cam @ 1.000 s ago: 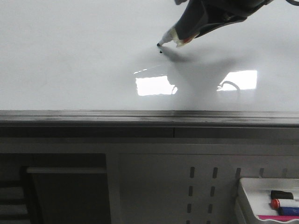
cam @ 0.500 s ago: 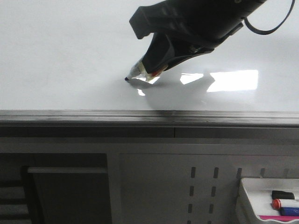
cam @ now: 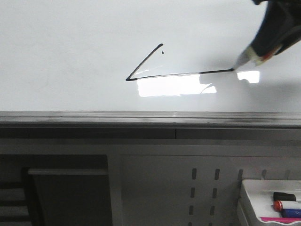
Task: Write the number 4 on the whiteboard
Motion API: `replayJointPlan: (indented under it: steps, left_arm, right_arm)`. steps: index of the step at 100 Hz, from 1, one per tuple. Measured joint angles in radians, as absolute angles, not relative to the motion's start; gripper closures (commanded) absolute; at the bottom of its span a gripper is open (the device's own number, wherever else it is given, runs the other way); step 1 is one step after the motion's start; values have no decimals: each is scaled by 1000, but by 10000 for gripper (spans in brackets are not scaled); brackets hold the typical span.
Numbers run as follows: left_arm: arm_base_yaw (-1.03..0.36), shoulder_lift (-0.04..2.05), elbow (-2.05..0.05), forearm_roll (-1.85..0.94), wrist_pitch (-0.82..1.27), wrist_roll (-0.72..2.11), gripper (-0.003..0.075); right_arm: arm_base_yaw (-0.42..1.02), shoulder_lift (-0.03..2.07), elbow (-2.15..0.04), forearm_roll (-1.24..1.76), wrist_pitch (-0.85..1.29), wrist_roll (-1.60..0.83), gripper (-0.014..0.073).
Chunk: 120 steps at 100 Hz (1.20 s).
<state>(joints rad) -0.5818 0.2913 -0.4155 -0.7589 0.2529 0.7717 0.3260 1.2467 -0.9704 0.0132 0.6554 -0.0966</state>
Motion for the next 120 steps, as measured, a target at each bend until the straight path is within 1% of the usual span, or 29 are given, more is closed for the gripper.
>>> replayJointPlan:
  steps: [11,23,39,49,57,79,98,120]
  left_arm:
    - [-582,291,-416,-759,253,772,730]
    - [-582,291,-416,-759,251,772,730]
    - [-582,291,-416,-759,251,772,730]
    - [-582,291,-416,-763,251,772,730]
    - [-582,291,-416,-773,251,772,730]
    - [-582,291,-416,-784,251,770,730]
    - [-582,291,-416,-788,249,770,730]
    - [-582,291,-416,-788,247,770,730]
  right_arm:
    - [308,1217,-970,-63,679,-66,637]
    - [323,1185,-973,-66,684,-59,637]
    - [430,1140,-1008,-45,619,-55,637]
    - [492,1145,-1013,-37,546,-55,637]
    - [512,1172,-1013,-37,498,-55,637]
    - [509,1268,-1013,-48,406,-54,637]
    - [478,1327,-1013,-50,427,-52,637]
    - [476,1331,-1024,-47,460,-52,637]
